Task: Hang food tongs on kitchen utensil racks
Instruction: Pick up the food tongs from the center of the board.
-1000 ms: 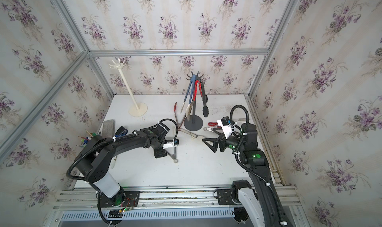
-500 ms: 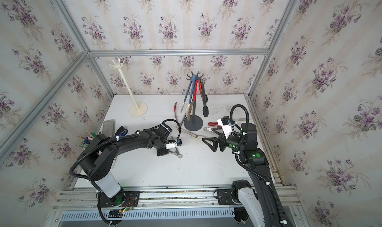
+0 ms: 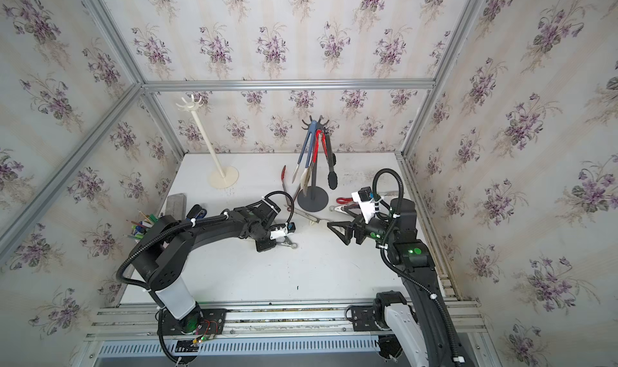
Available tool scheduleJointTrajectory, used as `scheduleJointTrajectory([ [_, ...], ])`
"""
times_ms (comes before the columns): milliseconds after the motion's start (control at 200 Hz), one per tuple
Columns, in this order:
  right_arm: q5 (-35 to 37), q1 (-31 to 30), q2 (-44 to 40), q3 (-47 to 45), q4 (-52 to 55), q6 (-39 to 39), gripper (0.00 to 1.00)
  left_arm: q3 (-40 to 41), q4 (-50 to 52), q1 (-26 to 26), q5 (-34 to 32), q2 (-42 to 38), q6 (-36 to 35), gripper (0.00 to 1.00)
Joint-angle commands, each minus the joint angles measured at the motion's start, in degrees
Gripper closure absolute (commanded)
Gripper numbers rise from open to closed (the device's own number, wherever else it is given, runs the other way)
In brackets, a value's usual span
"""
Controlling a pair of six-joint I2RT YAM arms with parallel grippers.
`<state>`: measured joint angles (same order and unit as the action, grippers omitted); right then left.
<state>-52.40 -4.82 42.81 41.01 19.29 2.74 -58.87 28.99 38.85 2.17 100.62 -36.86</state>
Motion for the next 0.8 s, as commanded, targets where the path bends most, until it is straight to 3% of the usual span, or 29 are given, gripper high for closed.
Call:
scheduleJointTrajectory([
  [0,-0.5,0.0,0.1,0.3,-1.5,0.0,0.0,-0.1,1.5,0.3,-0.4,0.2,0.2,0.57],
  [155,-0.5,-0.1,0.2,0.3,-1.7,-0.1,0.0,-1.3,1.4,0.4,-2.4,1.6,1.1,0.58],
  [340,-0.3,0.0,0.0,0.4,-1.6,-0.1,0.0,-1.7,1.7,0.9,-2.6,2.5,1.9,0.76],
  [585,0.2,-0.1,-0.3,0.2,-1.4,0.0,0.0,-0.7,1.9,1.3,-0.4,1.3,3.1,0.91],
  [794,0.1,0.0,-0.7,0.0,-3.0,-0.9,0.0,0.3,2.1,1.5,0.1,-1.2,4.2,0.97],
])
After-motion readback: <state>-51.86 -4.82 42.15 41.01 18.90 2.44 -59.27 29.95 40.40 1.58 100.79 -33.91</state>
